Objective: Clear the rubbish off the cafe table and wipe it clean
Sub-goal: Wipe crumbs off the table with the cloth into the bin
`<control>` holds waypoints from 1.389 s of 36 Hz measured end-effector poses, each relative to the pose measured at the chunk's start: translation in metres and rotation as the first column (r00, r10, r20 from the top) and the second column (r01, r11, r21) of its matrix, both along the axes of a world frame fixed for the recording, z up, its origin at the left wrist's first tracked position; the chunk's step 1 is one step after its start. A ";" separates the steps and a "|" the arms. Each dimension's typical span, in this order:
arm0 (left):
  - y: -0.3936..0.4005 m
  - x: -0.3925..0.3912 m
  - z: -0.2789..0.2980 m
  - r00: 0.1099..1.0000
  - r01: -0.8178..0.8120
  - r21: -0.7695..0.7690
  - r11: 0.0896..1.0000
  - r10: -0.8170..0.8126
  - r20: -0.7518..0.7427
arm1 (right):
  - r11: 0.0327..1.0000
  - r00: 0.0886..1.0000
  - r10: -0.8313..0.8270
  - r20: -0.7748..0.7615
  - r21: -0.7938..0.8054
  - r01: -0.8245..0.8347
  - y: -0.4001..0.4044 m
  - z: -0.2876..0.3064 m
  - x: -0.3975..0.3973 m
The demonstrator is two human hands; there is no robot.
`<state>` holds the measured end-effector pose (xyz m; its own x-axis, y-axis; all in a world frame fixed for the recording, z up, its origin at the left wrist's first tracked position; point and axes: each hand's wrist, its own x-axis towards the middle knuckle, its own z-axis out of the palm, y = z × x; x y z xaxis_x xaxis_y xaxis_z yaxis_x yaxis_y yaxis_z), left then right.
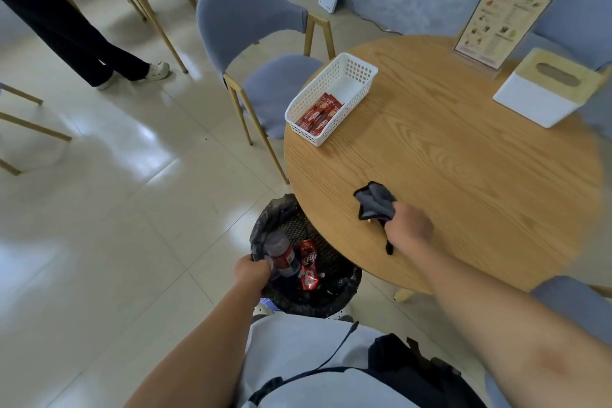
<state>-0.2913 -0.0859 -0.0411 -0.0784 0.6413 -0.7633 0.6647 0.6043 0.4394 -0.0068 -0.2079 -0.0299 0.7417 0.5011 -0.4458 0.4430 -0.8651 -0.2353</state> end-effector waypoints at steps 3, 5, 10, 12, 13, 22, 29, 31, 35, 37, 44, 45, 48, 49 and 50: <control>0.000 -0.003 -0.005 1.000 0.011 0.009 1.000 -0.011 -0.012 | 0.996 0.994 0.092 -0.056 -0.009 -0.093 0.013 0.002 -0.033; -0.002 -0.001 -0.002 1.000 0.017 0.012 1.000 -0.017 -0.018 | 0.983 0.979 0.184 -0.088 -0.009 -0.186 0.021 0.004 -0.056; 0.000 0.003 0.000 0.999 0.036 0.028 0.999 -0.035 -0.027 | 0.968 0.937 0.250 -0.243 0.042 -0.247 0.035 0.003 -0.083; 0.001 0.002 0.000 0.999 0.041 0.030 0.999 -0.041 -0.021 | 0.969 0.895 0.248 -0.372 0.084 -0.233 0.038 0.005 -0.077; 0.000 0.003 0.005 0.999 0.042 0.030 0.999 -0.041 -0.016 | 0.978 0.868 0.208 -0.450 0.114 -0.176 0.038 0.004 -0.071; -0.005 0.007 0.025 0.999 0.016 0.016 1.000 -0.016 0.032 | 0.831 0.311 -0.224 -0.924 -0.015 0.556 -0.006 -0.002 -0.033; -0.005 0.002 0.023 0.999 0.033 0.022 0.999 -0.034 0.016 | 0.674 0.017 -0.185 -0.983 -0.115 0.730 -0.038 -0.011 -0.033; -0.004 0.002 0.025 0.999 0.032 0.013 0.999 -0.032 0.025 | 0.666 -0.001 -0.183 -0.983 -0.125 0.736 -0.036 -0.013 -0.037; -0.002 0.001 0.028 0.999 0.034 0.008 0.999 -0.034 0.034 | 0.782 0.097 -0.226 -0.969 -0.121 0.611 -0.019 -0.006 -0.048; -0.001 -0.001 0.027 0.999 0.043 0.007 0.999 -0.043 0.033 | 0.840 0.164 -0.238 -0.957 -0.118 0.530 -0.013 -0.002 -0.058; 0.012 -0.016 0.019 0.998 0.044 -0.005 0.999 -0.044 0.052 | 0.852 0.413 -0.290 -0.864 -0.036 0.522 -0.016 -0.017 -0.083; 0.013 -0.018 0.018 0.998 0.041 -0.011 0.999 -0.040 0.054 | 0.854 0.441 -0.290 -0.849 -0.021 0.521 -0.020 -0.021 -0.083; 0.026 -0.030 0.017 0.997 0.037 -0.032 0.999 -0.034 0.067 | 0.859 0.475 -0.295 -0.829 -0.012 0.512 -0.016 -0.027 -0.095; 0.028 -0.032 0.017 0.997 0.033 -0.040 0.999 -0.030 0.071 | 0.848 0.456 -0.302 -0.837 -0.017 0.530 -0.015 -0.025 -0.098; 0.033 -0.037 0.014 0.997 0.028 -0.048 0.998 -0.024 0.075 | 0.822 0.431 -0.318 -0.844 -0.019 0.569 -0.011 -0.022 -0.101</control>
